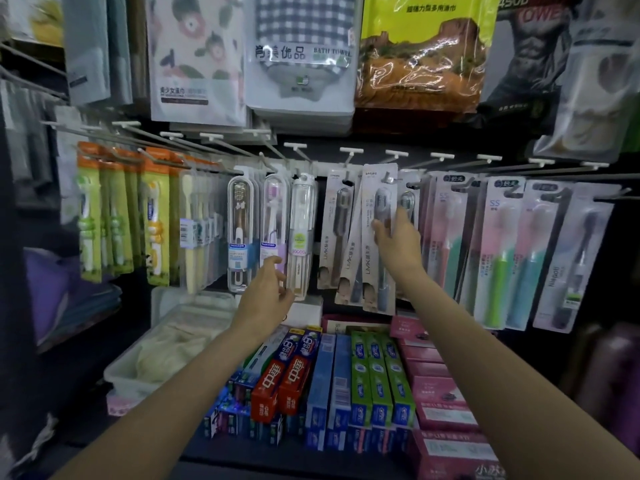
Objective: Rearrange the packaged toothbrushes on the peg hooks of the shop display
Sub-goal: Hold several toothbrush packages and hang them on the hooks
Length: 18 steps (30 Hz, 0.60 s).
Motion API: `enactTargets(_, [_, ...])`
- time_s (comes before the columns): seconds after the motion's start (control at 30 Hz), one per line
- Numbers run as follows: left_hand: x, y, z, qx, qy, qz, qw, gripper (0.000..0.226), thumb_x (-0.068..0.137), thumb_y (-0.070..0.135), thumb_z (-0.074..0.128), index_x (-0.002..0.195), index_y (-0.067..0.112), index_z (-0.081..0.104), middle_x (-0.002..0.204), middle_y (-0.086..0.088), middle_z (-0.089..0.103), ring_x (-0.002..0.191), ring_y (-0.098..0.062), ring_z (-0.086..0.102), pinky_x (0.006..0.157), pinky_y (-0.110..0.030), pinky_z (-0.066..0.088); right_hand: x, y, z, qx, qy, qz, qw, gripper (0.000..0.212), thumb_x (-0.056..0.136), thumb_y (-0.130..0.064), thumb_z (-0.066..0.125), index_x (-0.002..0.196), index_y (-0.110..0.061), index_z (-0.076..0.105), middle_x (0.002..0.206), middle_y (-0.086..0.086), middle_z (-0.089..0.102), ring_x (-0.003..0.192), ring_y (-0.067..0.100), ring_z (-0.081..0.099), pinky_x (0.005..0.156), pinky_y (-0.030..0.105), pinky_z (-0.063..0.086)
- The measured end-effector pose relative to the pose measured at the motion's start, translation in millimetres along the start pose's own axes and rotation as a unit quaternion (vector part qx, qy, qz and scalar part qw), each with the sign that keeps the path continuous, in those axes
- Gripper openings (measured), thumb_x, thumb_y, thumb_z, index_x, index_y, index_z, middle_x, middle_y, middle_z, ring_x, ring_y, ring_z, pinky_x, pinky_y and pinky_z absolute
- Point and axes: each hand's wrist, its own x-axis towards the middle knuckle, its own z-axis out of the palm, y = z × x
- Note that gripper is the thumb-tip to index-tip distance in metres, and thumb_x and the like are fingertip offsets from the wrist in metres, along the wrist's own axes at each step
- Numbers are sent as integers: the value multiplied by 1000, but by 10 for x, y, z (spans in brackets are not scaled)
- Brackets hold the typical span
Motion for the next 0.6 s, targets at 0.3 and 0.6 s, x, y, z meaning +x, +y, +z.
enactTargets(0.3, [-99, -39, 51, -9, -19, 0, 1000, 50, 89, 7, 53, 134, 10, 31, 108, -2, 49, 89, -18, 55, 74, -29, 45, 67, 33, 60, -60, -48, 96, 992, 51, 97, -26, 45, 138, 1, 29, 125, 19, 50, 113, 32, 51, 75, 31, 40])
enactTargets(0.6, [-137, 179, 254, -8, -22, 18, 1000, 46, 88, 6, 54, 130, 10, 35, 107, -1, 53, 90, -17, 55, 76, -30, 46, -325, 352, -293, -143, -53, -17, 988, 49, 88, -1, 53, 133, -4, 35, 130, 17, 40, 110, 31, 49, 89, 30, 40])
